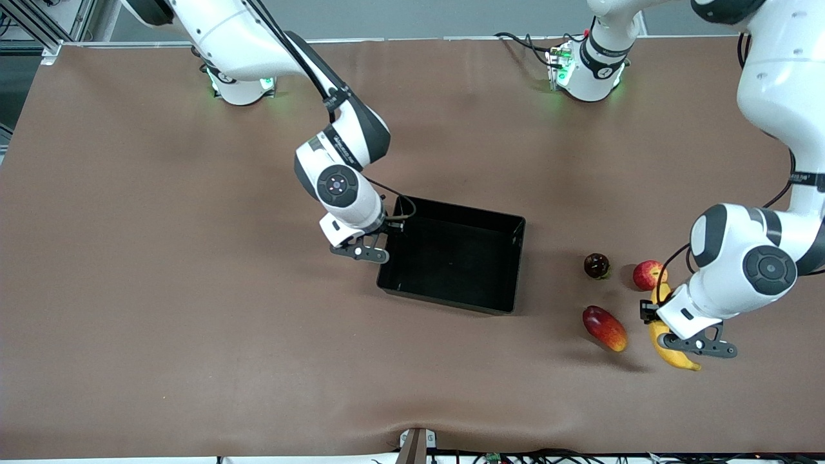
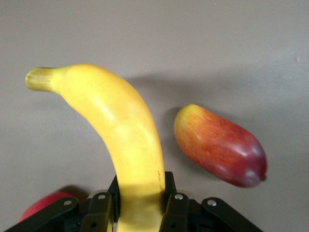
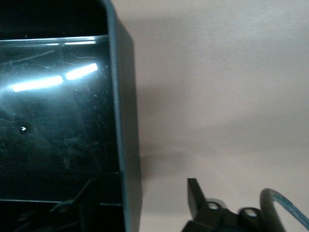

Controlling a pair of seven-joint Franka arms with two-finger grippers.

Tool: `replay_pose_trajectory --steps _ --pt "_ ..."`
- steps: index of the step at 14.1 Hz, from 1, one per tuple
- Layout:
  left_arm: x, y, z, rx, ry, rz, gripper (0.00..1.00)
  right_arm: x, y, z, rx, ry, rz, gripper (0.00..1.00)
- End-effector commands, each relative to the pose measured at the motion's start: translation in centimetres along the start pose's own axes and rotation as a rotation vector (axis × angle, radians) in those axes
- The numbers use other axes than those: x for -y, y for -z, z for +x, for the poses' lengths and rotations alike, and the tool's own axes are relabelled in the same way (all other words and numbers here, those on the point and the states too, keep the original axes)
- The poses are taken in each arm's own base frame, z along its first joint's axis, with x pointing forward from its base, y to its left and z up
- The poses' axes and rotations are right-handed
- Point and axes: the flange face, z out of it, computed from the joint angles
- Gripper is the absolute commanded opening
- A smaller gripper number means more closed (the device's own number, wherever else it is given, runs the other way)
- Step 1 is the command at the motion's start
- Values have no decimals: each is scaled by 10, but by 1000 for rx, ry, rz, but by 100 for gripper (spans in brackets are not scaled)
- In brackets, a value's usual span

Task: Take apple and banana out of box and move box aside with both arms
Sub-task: 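Lower the banana with the left gripper while the right gripper grips the box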

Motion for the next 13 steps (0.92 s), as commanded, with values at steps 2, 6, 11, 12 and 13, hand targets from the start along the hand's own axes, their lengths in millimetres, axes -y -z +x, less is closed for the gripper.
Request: replay_pose_trajectory --steps 2,6,11,12,13 --pt "14 -26 13 -25 9 4 0 10 3 5 -15 -60 10 0" --pt "17 -61 9 -25 21 -1 0 14 6 12 -21 -85 25 0" --pt "11 -81 4 0 25 -20 0 1 29 25 -8 -104 23 0" --pt "12 -84 3 4 21 -21 2 -3 45 24 5 -106 9 0" --pt "10 -90 2 12 13 -25 29 -9 63 29 8 -119 11 0"
